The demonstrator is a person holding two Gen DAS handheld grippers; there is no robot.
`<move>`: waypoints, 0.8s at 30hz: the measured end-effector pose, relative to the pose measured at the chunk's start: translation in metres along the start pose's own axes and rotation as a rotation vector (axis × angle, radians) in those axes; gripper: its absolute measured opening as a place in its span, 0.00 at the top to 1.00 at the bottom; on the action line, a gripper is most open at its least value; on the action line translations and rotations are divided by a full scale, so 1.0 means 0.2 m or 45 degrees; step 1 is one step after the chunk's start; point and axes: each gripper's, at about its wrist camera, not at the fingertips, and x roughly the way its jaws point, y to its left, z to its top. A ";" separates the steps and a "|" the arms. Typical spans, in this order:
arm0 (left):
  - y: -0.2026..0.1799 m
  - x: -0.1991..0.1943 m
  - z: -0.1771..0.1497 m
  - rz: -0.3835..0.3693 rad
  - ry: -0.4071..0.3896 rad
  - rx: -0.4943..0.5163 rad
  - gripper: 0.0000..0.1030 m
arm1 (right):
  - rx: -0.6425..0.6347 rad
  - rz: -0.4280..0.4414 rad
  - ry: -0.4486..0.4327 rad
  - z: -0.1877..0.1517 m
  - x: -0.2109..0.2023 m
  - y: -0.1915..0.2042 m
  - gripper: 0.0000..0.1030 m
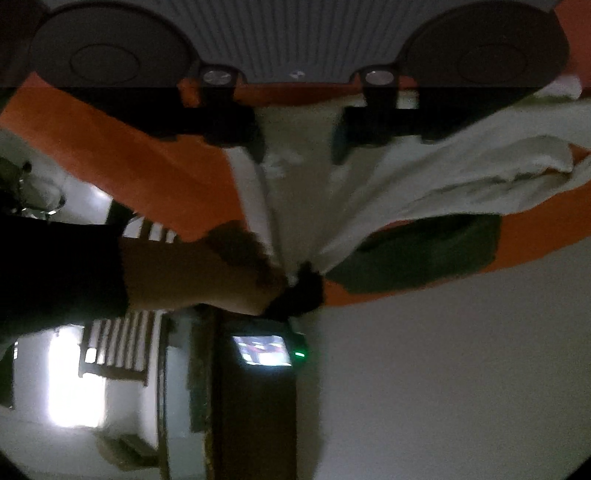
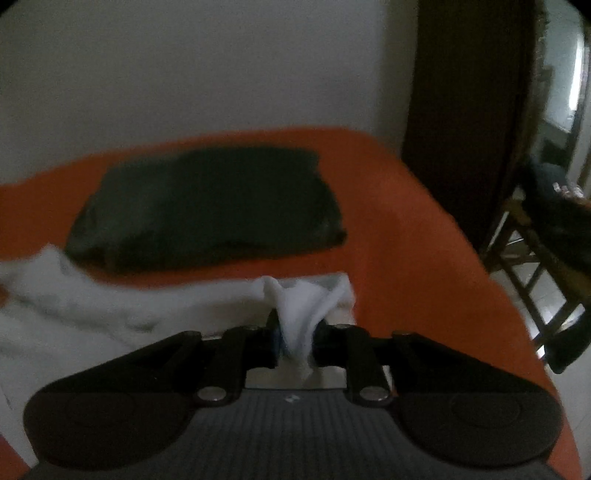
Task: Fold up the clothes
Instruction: 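Grasp the white shirt with the right gripper while the left gripper holds it up, then shake out and lay the white shirt flat on the bed with both grippers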
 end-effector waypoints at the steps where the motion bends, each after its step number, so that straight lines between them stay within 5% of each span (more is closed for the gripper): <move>1: 0.06 -0.01 -0.02 0.023 0.011 0.016 0.59 | -0.028 0.008 0.017 -0.02 0.03 -0.01 0.67; 5: 0.32 -0.04 -0.09 0.165 0.080 0.008 0.29 | -0.146 -0.111 -0.010 -0.04 -0.01 0.02 0.49; 7: 0.56 -0.02 -0.13 0.258 0.143 -0.044 0.29 | -0.204 -0.170 -0.024 -0.05 -0.03 0.03 0.26; 10: 0.88 0.03 -0.17 0.402 0.204 -0.104 0.28 | -0.292 -0.259 -0.044 -0.07 -0.06 0.05 0.16; 16: 1.70 0.12 -0.20 0.610 0.283 -0.476 0.25 | -0.463 -0.426 -0.084 -0.10 -0.12 0.08 0.16; 19: 1.96 0.18 -0.23 0.708 0.310 -0.537 0.25 | -0.438 -0.222 -0.077 -0.11 -0.22 0.16 0.16; 24: 2.27 0.33 -0.31 0.728 0.392 -0.689 0.24 | -0.455 0.135 -0.005 -0.17 -0.27 0.46 0.16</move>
